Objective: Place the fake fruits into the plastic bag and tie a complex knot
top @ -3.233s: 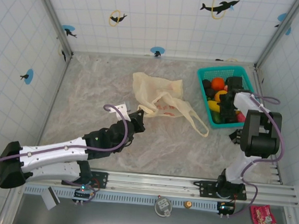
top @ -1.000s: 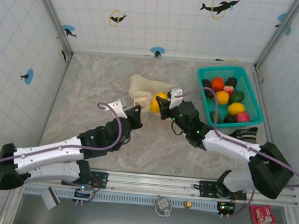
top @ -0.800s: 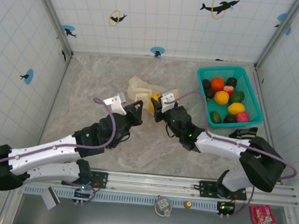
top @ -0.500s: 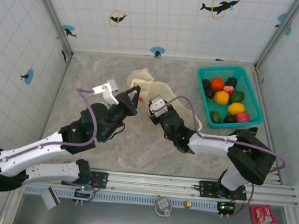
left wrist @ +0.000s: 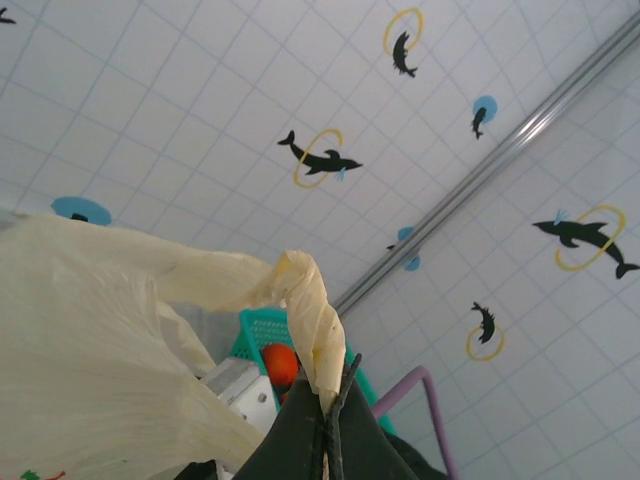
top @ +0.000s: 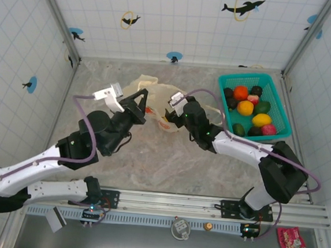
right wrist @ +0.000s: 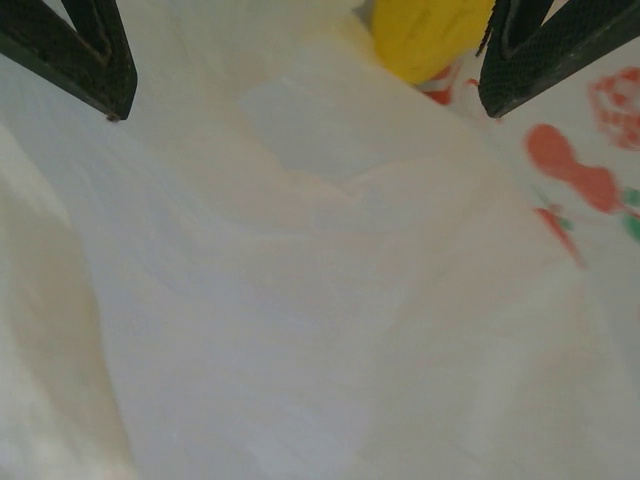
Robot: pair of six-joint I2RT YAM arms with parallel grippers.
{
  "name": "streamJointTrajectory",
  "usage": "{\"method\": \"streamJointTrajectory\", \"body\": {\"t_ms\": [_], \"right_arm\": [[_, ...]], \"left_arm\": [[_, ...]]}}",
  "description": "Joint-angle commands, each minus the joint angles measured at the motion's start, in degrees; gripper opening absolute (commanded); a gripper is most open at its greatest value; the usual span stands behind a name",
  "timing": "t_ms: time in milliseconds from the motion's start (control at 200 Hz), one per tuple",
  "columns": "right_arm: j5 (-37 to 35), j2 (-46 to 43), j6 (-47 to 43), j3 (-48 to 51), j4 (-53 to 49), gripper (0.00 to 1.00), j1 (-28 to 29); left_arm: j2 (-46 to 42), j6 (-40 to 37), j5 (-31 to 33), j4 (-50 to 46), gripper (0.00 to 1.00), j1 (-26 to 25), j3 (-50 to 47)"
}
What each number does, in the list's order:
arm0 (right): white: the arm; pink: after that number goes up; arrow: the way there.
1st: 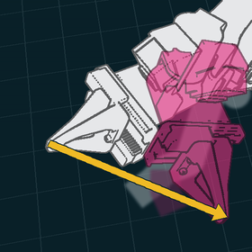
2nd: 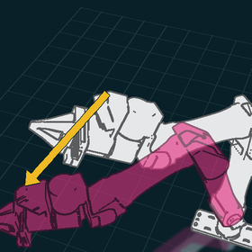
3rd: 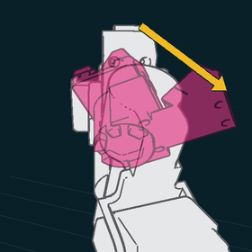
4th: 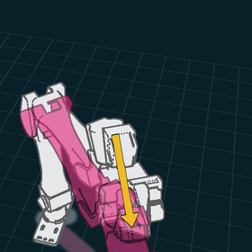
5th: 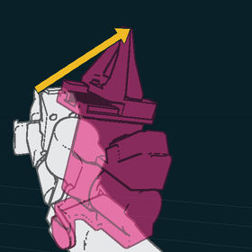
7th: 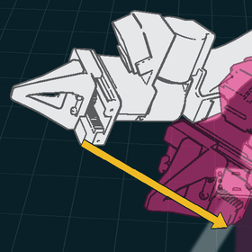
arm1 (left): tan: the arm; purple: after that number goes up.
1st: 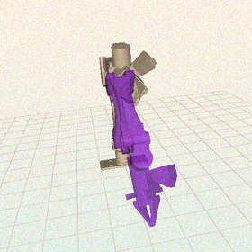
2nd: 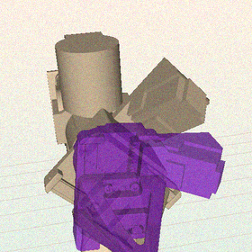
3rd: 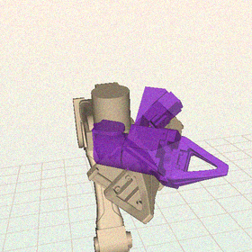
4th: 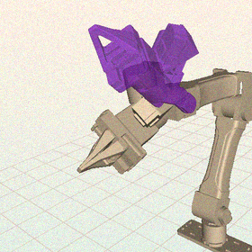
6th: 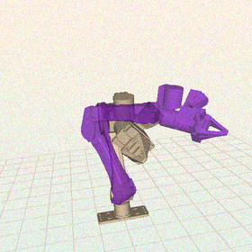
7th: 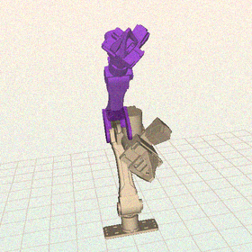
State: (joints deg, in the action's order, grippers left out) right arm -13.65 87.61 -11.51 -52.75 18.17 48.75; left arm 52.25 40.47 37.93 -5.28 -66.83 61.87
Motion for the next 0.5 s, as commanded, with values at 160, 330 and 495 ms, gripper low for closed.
{"method": "streamJointTrajectory", "body": {"t_ms": [160, 330, 495], "right_arm": [[20.5, -8.1, 10.9, 0.4, 0.5, 0.80, -3.7], [22.0, -11.7, 14.2, 3.2, -0.5, 0.65, -5.4], [27.2, -16.9, 19.3, 6.0, 0.1, 0.61, -9.7]], "left_arm": [[5.4, 6.9, 4.0, -5.7, 0.00, -0.2, -2.3], [5.9, 8.3, 5.5, -5.4, 0.00, -0.2, -2.8], [5.4, 7.9, 5.9, -3.9, 0.00, -0.3, -3.7]]}}
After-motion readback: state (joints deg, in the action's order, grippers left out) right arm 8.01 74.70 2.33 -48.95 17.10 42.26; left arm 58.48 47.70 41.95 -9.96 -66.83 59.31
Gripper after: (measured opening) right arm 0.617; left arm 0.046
